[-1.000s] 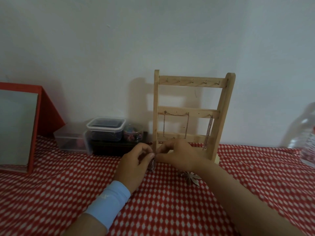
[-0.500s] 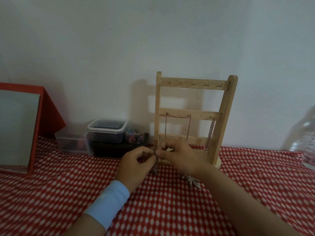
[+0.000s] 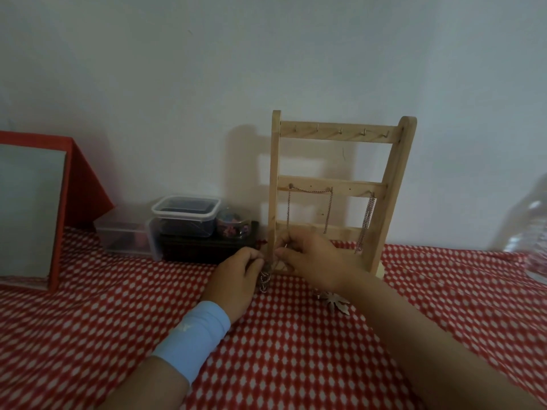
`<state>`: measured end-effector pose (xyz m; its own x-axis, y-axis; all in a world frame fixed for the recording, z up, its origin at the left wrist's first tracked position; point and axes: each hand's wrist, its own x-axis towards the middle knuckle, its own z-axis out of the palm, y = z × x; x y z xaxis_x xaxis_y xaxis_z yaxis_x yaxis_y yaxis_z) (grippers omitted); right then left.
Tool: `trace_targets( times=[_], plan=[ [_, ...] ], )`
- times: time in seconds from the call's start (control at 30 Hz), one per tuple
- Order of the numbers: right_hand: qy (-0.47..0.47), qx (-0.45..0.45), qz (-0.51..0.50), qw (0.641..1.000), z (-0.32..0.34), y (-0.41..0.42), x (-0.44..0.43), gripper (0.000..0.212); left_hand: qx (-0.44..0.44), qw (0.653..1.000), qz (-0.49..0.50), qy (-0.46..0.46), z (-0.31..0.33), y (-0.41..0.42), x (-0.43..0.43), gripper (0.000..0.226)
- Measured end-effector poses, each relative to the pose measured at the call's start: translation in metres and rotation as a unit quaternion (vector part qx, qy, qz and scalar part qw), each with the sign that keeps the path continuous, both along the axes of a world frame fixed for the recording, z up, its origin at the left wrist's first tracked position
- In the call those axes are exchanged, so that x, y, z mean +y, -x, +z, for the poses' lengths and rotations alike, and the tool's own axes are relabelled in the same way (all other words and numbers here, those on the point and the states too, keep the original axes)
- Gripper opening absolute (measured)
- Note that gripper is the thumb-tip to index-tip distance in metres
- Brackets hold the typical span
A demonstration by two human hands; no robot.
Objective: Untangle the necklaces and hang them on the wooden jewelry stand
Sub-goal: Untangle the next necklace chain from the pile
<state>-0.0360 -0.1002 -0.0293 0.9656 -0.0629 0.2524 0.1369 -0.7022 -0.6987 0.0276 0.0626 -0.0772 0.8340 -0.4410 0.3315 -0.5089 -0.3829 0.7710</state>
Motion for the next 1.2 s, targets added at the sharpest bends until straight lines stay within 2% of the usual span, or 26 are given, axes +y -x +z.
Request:
trace_targets(
  times=[0.23,0.3,0.37,0.43,0.47,0.5,0.53,0.6,0.67,0.73,0.8,0.93,1.0,1.03,1.1,1.2],
  plan=[
    [0.067,0.035,-0.016,0.997,0.004,0.003,-0.005,0.009,0.122,0.985,-0.025,0.115,0.009,0.004,-0.003,0.023],
    [0.061,0.050,-0.007,0.997,0.005,0.003,-0.005,0.009,0.165,0.975,-0.042,0.142,0.011,0.005,-0.002,0.023],
    [0.045,0.061,-0.001,0.997,0.005,0.002,-0.007,0.010,0.240,0.947,-0.072,0.202,0.015,0.006,-0.002,0.022],
    [0.057,0.057,-0.006,0.997,0.006,0.001,-0.009,0.009,0.321,0.902,-0.101,0.272,0.023,0.007,0.002,0.017],
    [0.070,0.052,-0.011,0.996,0.006,0.001,-0.010,0.010,0.334,0.893,-0.106,0.282,0.027,0.007,0.004,0.012],
    [0.075,0.047,-0.013,0.996,0.006,0.000,-0.012,0.011,0.321,0.903,-0.100,0.268,0.030,0.006,0.007,0.005],
    [0.071,0.043,-0.011,0.996,0.006,0.000,-0.013,0.014,0.282,0.927,-0.084,0.233,0.032,0.003,0.010,0.008],
    [0.067,0.050,-0.009,0.996,0.009,-0.001,-0.016,0.017,0.150,0.981,-0.042,0.117,0.035,-0.006,0.017,0.017],
    [0.088,0.080,-0.002,0.993,0.013,-0.001,-0.018,0.019,0.047,0.998,-0.039,-0.001,0.044,-0.012,0.023,0.019],
    [0.129,0.119,0.025,0.984,0.016,0.000,-0.019,0.020,0.030,0.991,-0.080,-0.107,0.055,-0.015,0.031,0.015],
    [0.164,0.167,0.045,0.971,0.020,0.005,-0.018,0.022,0.030,0.969,-0.122,-0.214,0.066,-0.013,0.037,0.010],
    [0.206,0.292,0.062,0.932,0.028,0.012,-0.016,0.024,0.051,0.900,-0.164,-0.400,0.077,-0.003,0.039,0.015],
    [0.238,0.322,0.069,0.914,0.032,0.016,-0.014,0.027,0.088,0.862,-0.165,-0.471,0.078,0.000,0.041,0.018],
    [0.250,0.322,0.070,0.910,0.035,0.017,-0.013,0.027,0.104,0.855,-0.159,-0.483,0.078,0.001,0.042,0.018],
    [0.255,0.300,0.066,0.917,0.038,0.018,-0.011,0.023,0.106,0.864,-0.150,-0.468,0.080,0.002,0.043,0.017],
    [0.260,0.202,0.049,0.943,0.032,0.012,-0.003,0.020,0.027,0.901,-0.129,-0.414,0.079,-0.001,0.039,0.014]
  ],
)
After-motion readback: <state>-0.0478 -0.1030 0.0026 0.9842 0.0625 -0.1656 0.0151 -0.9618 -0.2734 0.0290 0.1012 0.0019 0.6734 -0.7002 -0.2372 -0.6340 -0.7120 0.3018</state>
